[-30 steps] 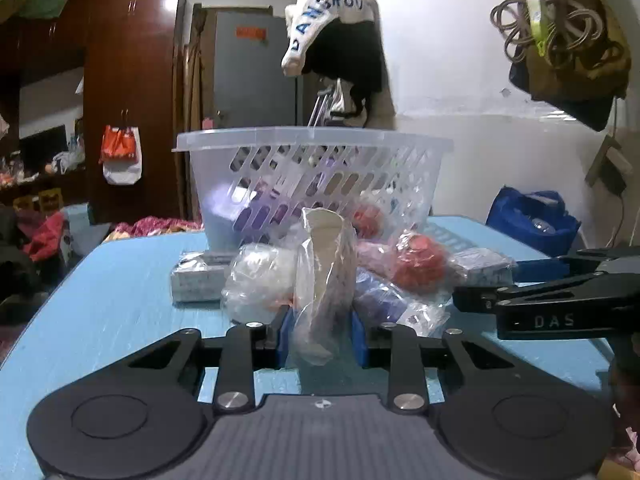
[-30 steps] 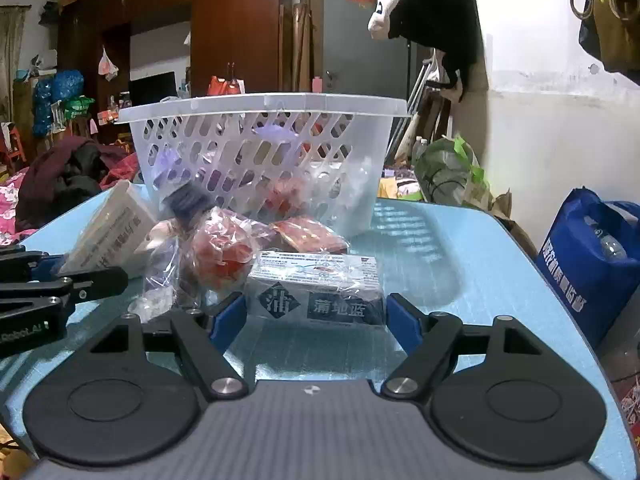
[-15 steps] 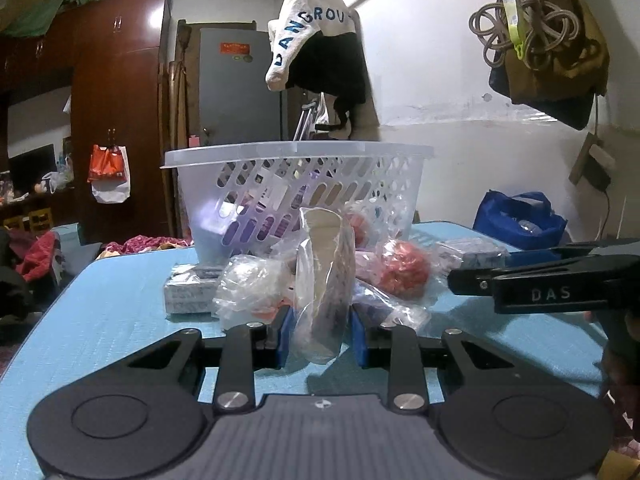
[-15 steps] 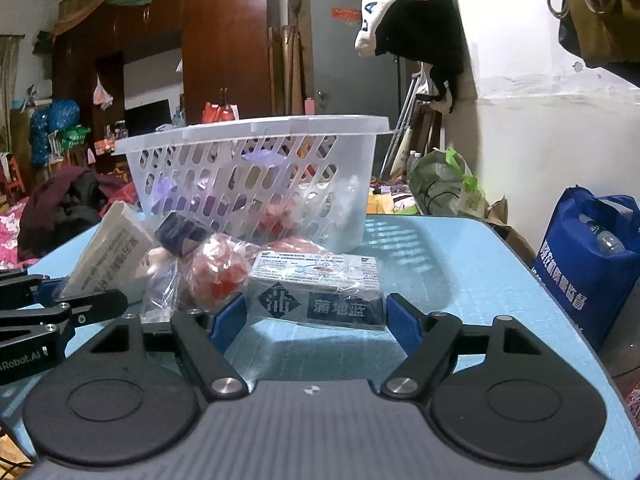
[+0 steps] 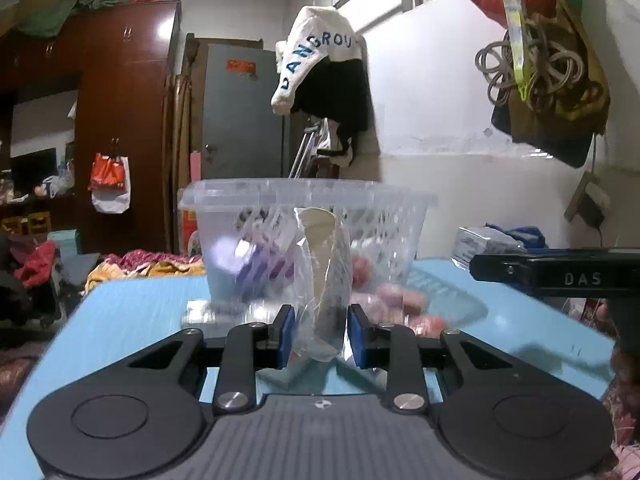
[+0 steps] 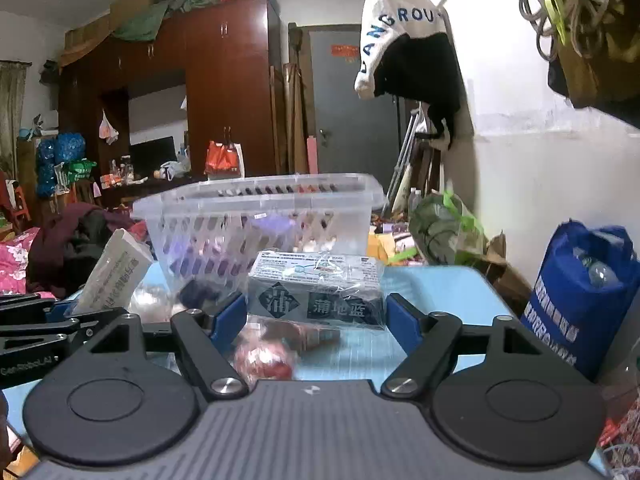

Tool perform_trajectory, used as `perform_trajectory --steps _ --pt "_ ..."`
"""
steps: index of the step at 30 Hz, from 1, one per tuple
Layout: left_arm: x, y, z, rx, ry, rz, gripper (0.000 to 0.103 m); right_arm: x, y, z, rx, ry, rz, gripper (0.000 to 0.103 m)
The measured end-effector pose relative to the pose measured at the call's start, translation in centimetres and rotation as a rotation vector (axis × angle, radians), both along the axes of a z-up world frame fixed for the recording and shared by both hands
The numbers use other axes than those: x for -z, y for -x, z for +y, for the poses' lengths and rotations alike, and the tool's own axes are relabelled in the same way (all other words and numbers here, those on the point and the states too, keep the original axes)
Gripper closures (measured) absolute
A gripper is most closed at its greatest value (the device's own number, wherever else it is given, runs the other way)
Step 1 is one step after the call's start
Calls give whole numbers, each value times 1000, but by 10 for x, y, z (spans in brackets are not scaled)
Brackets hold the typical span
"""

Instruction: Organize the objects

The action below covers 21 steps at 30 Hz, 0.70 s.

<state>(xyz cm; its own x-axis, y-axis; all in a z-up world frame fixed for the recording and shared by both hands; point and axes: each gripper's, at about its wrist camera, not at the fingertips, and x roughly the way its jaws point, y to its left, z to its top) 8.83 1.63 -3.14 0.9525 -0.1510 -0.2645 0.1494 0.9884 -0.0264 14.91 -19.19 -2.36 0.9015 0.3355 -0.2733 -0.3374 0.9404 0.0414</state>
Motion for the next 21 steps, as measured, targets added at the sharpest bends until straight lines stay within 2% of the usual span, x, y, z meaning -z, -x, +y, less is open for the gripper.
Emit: perform_trajectory --steps 4,7,9,10,12,13,14,15,17,18,20,21 --pt "-45 -25 8 4 -13 -64 70 -37 -20 10 6 -5 -75 24" --pt "-87 -72 12 6 -11 -49 70 -68 -56 25 34 6 -121 24" --pt "-102 -104 10 -20 -29 -27 70 -78 -86 38 17 32 -129 24" --pt "-104 -121 10 -25 -40 9 70 -80 -99 43 28 46 -122 24" --pt "-102 -148 15 -26 -15 46 69 -77 -118 52 35 93 -111 23" --pt "-98 -158 16 -24 -11 67 67 -74 -124 55 40 109 -114 19" --pt "-93 -167 17 -20 -5 94 60 -70 -129 58 47 132 -111 13" --pt "-88 -173 20 -17 4 111 49 -67 -132 61 51 161 -102 4" --pt "-81 -173 21 -17 7 121 39 -62 -129 59 46 168 -98 2" --pt "-79 -167 23 -21 7 112 39 -60 -123 54 45 148 -93 2" --pt "-75 -145 23 -29 -6 86 38 -58 -105 38 60 86 -86 0" --pt "-72 -129 23 -12 -15 59 33 -53 -91 27 63 39 -85 0"
